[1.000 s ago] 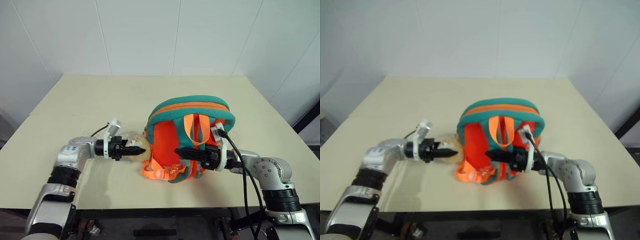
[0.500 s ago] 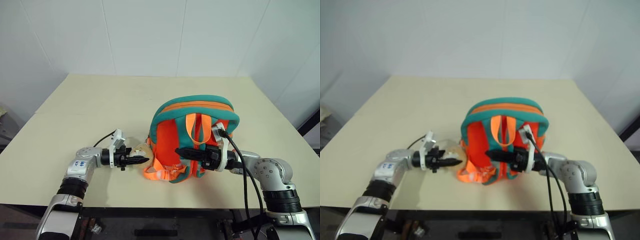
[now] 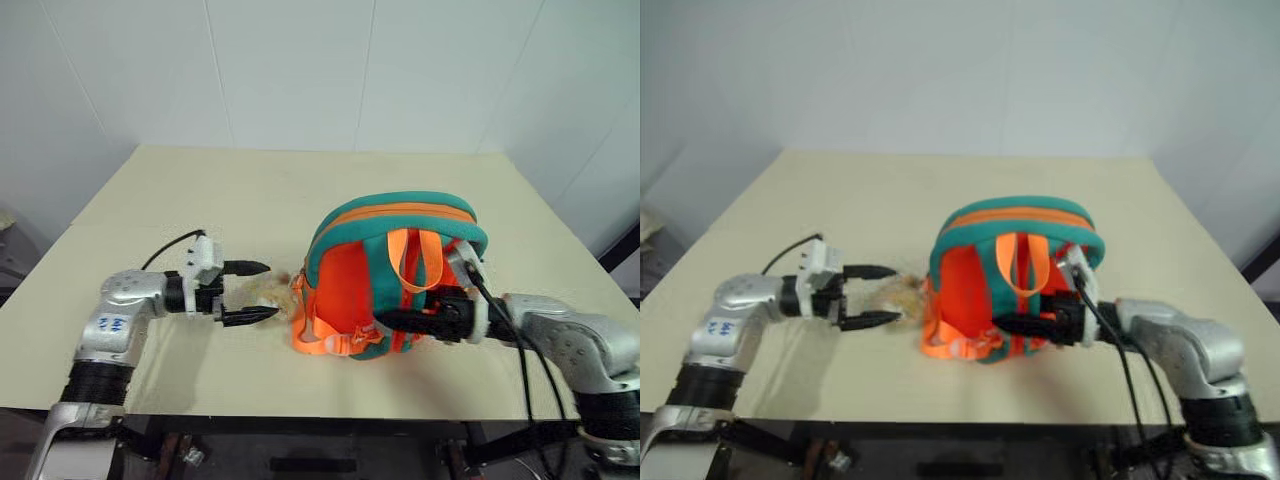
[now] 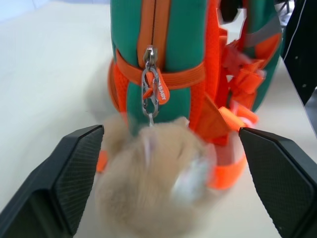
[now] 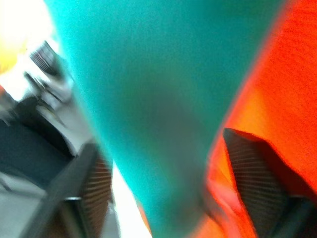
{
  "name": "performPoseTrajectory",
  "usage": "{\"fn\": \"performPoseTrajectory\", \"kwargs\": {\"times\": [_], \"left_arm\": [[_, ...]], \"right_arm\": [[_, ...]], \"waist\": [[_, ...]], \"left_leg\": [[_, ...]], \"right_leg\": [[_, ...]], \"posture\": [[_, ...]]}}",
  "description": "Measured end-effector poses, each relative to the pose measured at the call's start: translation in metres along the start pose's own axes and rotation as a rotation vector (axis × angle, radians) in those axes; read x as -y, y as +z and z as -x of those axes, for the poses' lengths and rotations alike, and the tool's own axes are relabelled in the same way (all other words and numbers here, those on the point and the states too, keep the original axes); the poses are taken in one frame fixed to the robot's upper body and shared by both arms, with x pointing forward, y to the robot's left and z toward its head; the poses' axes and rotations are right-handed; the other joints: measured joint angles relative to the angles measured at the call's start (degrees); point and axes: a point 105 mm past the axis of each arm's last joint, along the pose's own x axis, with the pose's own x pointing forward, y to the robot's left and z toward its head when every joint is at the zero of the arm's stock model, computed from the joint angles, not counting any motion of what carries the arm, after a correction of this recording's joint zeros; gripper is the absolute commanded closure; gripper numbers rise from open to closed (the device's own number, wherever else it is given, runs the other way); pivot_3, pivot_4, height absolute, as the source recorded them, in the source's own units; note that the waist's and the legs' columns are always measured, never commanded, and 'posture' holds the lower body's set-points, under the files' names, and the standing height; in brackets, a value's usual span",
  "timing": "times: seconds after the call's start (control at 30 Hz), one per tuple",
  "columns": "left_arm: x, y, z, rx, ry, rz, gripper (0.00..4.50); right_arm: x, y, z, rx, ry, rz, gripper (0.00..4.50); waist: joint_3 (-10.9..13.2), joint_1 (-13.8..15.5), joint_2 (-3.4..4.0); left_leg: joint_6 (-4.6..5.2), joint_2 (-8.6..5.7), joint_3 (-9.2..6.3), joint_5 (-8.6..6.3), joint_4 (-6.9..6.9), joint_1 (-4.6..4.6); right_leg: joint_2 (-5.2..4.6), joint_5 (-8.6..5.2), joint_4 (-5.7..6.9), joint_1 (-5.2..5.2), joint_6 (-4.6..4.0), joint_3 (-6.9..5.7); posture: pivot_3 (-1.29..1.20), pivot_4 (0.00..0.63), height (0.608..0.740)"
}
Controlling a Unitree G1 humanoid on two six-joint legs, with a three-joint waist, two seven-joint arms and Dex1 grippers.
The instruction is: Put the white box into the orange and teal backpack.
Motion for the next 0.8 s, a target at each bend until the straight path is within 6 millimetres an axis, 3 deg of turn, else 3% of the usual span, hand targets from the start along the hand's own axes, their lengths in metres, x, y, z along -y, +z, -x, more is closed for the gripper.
{"fn": "performPoseTrajectory", "kwargs": {"times": [0.13,0.3,0.5,0.67,0.73,0.8], "left_arm": [[0.005,-0.003,0.007,0.007,0.014,-0.002,0.00],[0.014,0.005,0.023,0.055,0.037,0.006,0.00],[0.021,0.022,0.042,0.159,0.058,0.046,0.00],[0.048,0.011,0.061,0.108,-0.016,0.107,0.00],[0.048,0.014,0.065,0.113,-0.015,0.103,0.00],[0.046,0.017,0.068,0.112,-0.004,0.089,0.00]], "right_arm": [[0.005,-0.015,0.016,-0.073,-0.057,0.104,0.02],[0.018,-0.040,0.062,-0.207,-0.184,0.139,0.02],[0.025,-0.012,0.099,-0.131,-0.290,0.219,0.02],[0.023,0.015,0.105,-0.105,-0.243,0.290,0.02],[0.025,0.021,0.105,-0.093,-0.236,0.308,0.02],[0.027,0.021,0.103,-0.094,-0.214,0.309,0.02]], "waist": [[0.00,0.02,0.00],[0.00,0.04,-0.01],[0.01,-0.54,0.00],[0.01,-1.63,0.00],[0.01,-1.59,0.00],[0.01,-1.50,0.00]], "left_leg": [[0.00,0.00,0.03,-0.02,0.06,0.00],[0.00,0.00,0.06,-0.05,0.07,0.01],[0.00,0.04,0.17,-0.04,0.09,0.25],[0.00,0.07,0.26,-0.06,0.04,0.31],[0.00,0.08,0.26,-0.06,0.05,0.31],[0.00,0.08,0.27,-0.06,0.06,0.33]], "right_leg": [[-0.02,0.00,0.00,0.02,0.00,0.02],[-0.03,-0.01,-0.02,0.02,-0.01,0.03],[-0.03,0.00,0.02,0.15,-0.01,0.11],[-0.05,-0.13,-0.02,0.15,-0.25,0.20],[-0.05,-0.50,-0.02,0.15,-0.97,0.19],[-0.06,-0.51,-0.02,0.16,-0.99,0.22]], "posture": [[0.00,0.150,0.740],[0.00,0.150,0.740],[0.00,0.150,0.740],[0.00,0.150,0.740],[0.00,0.150,0.740],[0.00,0.150,0.740]]}}
